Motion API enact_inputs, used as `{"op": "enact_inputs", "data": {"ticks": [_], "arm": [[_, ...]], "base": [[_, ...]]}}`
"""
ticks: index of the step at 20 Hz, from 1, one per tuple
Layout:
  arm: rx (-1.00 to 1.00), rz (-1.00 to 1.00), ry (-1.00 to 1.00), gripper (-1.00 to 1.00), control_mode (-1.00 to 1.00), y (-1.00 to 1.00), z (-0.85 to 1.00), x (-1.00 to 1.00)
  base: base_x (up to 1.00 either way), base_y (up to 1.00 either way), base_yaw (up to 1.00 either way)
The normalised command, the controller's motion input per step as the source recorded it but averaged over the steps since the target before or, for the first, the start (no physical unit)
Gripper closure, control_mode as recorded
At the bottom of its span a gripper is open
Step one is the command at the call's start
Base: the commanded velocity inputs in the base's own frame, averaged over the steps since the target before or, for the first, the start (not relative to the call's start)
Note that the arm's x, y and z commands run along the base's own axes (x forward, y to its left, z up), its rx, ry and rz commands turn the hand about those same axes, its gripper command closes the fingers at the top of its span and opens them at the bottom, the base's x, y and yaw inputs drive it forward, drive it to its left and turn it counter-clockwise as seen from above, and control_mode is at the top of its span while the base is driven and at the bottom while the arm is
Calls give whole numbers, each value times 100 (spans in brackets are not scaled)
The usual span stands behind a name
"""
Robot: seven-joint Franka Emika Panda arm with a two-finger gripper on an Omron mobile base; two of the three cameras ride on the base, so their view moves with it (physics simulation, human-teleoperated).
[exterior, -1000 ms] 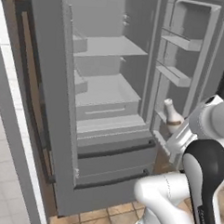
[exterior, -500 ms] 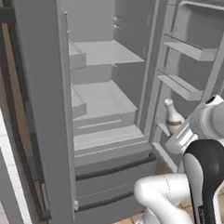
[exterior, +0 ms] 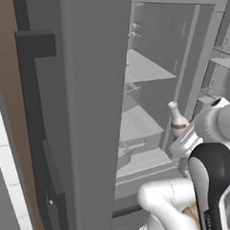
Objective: Place the liquor and beer on the top shelf of the fridge to keep them out of children's reach, and place the cucumber on lower shelves for easy access.
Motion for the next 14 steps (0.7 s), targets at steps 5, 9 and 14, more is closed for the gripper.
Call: {"op": "enact_inputs", "data": {"ticks": [5, 9, 14], "arm": [[0, 0, 0, 100, 100, 0, 0, 0], [0, 0, 0, 100, 100, 0, 0, 0], [0, -4, -15, 100, -100, 15, 0, 45]], "base": [[66, 65, 0], [64, 31, 0], [0, 0, 0]]}}
